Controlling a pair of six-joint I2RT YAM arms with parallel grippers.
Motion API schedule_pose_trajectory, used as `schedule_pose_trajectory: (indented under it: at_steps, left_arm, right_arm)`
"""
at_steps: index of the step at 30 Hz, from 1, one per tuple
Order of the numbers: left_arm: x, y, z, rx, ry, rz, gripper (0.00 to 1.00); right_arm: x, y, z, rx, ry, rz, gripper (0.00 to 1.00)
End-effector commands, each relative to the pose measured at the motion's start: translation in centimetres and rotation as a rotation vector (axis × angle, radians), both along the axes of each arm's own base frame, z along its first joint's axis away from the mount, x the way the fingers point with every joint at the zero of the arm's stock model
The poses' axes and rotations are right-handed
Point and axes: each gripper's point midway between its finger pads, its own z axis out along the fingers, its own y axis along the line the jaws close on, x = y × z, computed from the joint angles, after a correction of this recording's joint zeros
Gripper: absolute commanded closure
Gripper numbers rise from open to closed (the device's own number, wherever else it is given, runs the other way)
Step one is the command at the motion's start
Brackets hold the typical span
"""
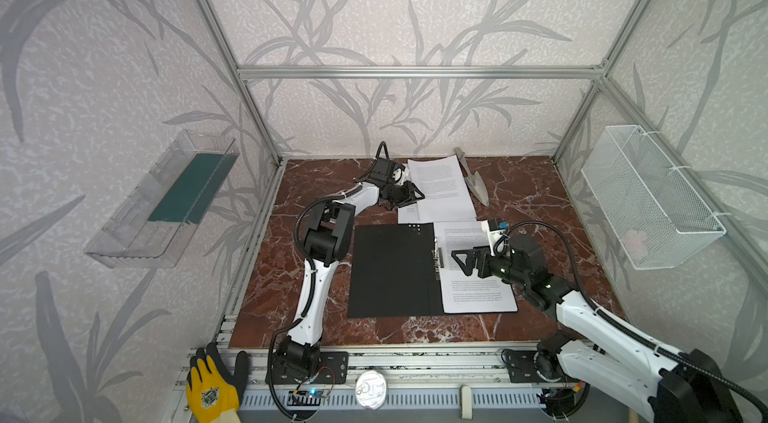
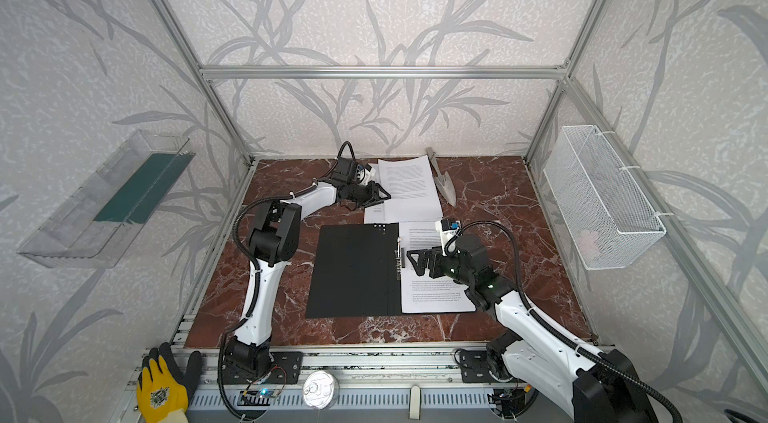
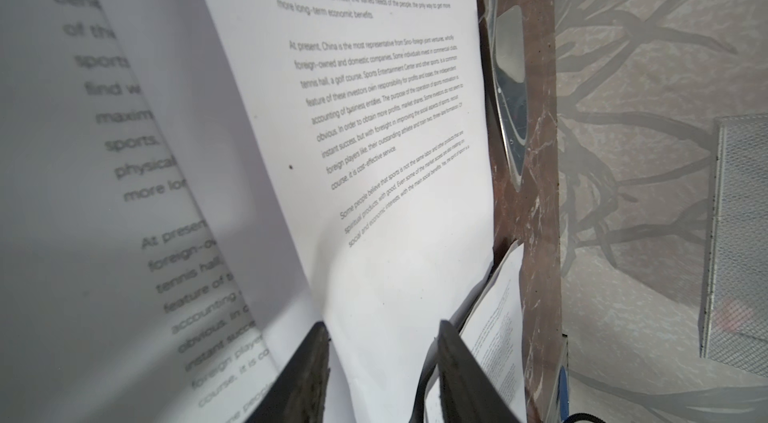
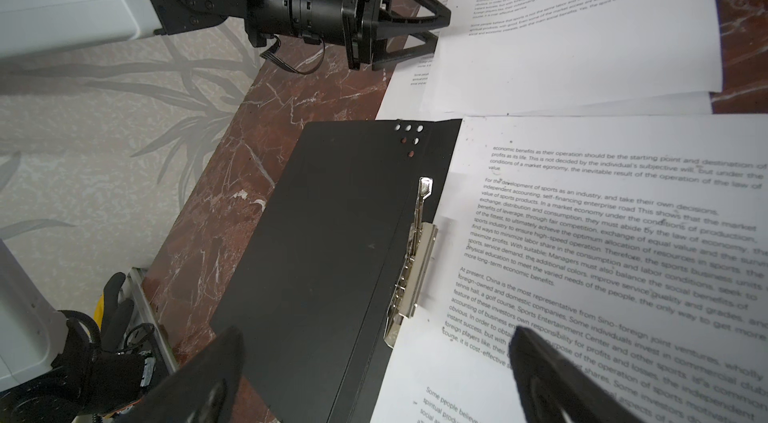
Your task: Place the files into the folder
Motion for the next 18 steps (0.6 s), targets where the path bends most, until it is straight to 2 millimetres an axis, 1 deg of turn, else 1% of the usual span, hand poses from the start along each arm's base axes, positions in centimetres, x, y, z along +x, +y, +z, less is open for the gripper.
schedule_pose_trajectory:
  at_steps: [1,11,18]
  left_arm:
    - [0.5,-0.6,0.0,-0.054,0.009,-0.017,0.56]
    - [0.8,-0.4,-1.4,-0.023,0.028,-0.004,0.56]
    - [1.3,-0.5,-1.8,-0.025,0.027,0.012,0.57]
  right_arm:
    - [0.0,0.2,0.0,0.012,-0.006,0.011,0.01]
    - [0.0,0.1,0.0,0.013,-0.006,0.010,0.01]
    - [0.1,0.1,0.0,0.010,-0.004,0.010,0.01]
